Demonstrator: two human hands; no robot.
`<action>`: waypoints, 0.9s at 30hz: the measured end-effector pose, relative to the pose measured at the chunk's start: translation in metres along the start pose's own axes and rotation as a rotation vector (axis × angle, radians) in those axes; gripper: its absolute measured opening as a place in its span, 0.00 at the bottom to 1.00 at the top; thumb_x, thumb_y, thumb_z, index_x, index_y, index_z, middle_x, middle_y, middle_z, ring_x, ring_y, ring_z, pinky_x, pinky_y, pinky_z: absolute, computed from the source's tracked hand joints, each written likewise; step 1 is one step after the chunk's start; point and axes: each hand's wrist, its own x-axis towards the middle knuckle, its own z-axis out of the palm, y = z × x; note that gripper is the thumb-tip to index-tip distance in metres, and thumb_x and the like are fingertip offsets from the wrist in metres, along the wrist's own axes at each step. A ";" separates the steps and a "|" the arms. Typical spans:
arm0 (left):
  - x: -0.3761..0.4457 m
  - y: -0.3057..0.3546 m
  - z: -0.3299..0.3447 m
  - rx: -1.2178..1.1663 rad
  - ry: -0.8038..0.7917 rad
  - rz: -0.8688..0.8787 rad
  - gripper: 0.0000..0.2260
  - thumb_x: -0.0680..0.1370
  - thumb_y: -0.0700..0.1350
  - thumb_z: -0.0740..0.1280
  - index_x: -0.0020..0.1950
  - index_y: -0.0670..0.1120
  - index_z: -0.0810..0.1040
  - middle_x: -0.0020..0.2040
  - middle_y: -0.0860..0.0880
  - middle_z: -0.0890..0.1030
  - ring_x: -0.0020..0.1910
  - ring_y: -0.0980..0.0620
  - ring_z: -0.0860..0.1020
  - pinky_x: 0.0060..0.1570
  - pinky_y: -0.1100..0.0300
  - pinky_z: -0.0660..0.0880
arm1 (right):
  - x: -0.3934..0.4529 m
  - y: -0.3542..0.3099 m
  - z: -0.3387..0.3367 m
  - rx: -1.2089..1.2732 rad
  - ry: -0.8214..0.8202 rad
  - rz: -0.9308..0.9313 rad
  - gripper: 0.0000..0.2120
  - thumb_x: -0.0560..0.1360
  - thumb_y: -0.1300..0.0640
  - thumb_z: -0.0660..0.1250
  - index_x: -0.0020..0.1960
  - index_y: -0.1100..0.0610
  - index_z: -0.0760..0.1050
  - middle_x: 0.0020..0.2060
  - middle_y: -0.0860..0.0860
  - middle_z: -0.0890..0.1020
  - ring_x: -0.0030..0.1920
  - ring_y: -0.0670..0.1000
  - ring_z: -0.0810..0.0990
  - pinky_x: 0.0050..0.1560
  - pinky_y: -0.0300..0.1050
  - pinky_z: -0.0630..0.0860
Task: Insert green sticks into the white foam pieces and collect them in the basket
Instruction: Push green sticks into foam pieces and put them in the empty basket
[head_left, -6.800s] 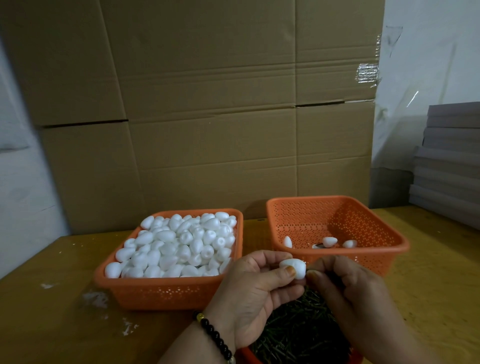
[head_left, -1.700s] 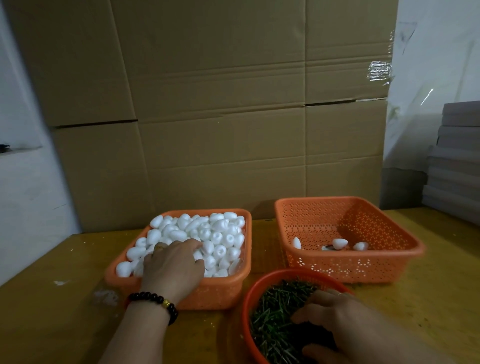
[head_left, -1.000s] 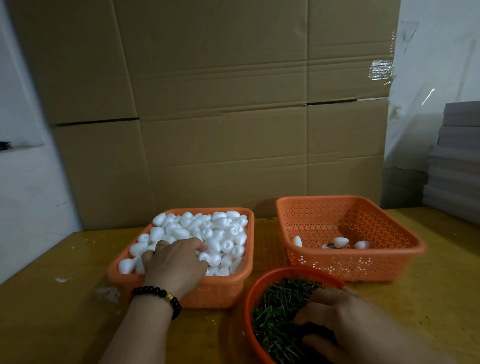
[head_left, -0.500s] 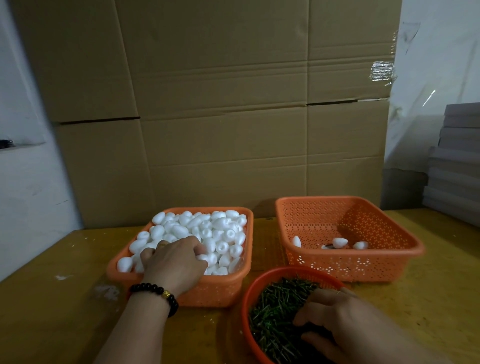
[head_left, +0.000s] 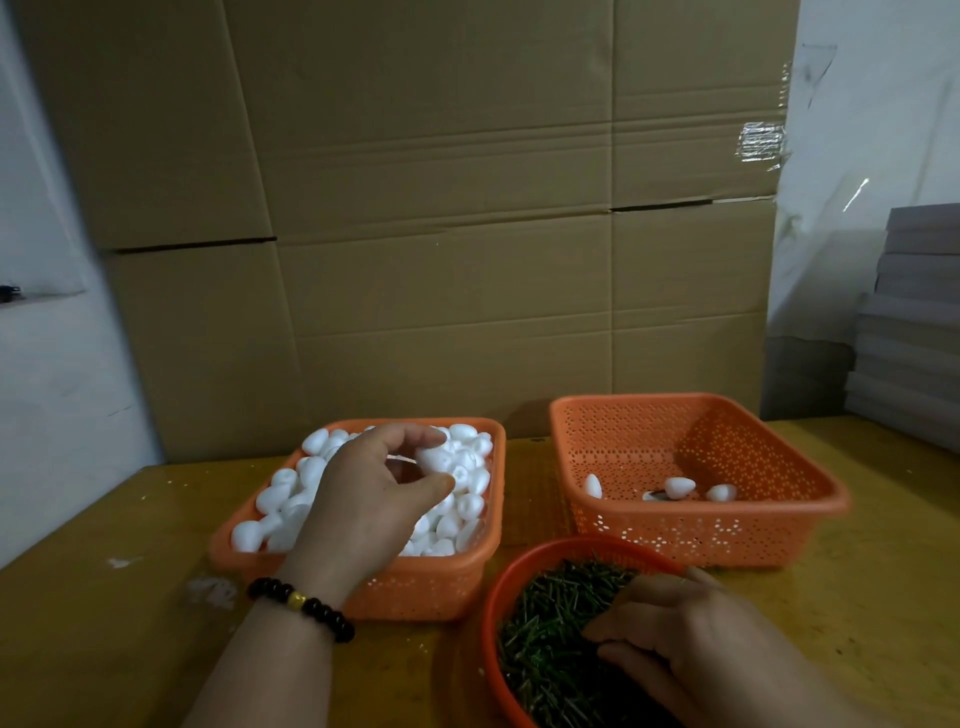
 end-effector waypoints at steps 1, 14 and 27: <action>-0.002 0.005 0.002 -0.132 -0.022 -0.039 0.14 0.70 0.36 0.74 0.47 0.54 0.82 0.45 0.53 0.83 0.44 0.54 0.83 0.44 0.58 0.79 | 0.000 -0.001 -0.001 -0.003 0.007 -0.002 0.06 0.68 0.44 0.72 0.46 0.39 0.82 0.39 0.34 0.81 0.40 0.36 0.79 0.43 0.35 0.79; -0.016 0.032 0.021 -0.991 -0.374 -0.338 0.15 0.64 0.31 0.70 0.49 0.41 0.77 0.43 0.42 0.82 0.36 0.48 0.82 0.30 0.60 0.78 | -0.002 -0.005 0.002 0.197 0.305 0.104 0.09 0.73 0.56 0.68 0.49 0.43 0.73 0.35 0.39 0.80 0.34 0.38 0.79 0.33 0.36 0.77; -0.020 0.036 0.025 -1.119 -0.474 -0.344 0.15 0.63 0.28 0.70 0.46 0.41 0.83 0.45 0.39 0.81 0.37 0.47 0.82 0.33 0.59 0.80 | 0.000 -0.010 -0.006 0.274 0.456 0.103 0.13 0.69 0.60 0.73 0.47 0.44 0.76 0.39 0.37 0.81 0.37 0.36 0.79 0.37 0.29 0.74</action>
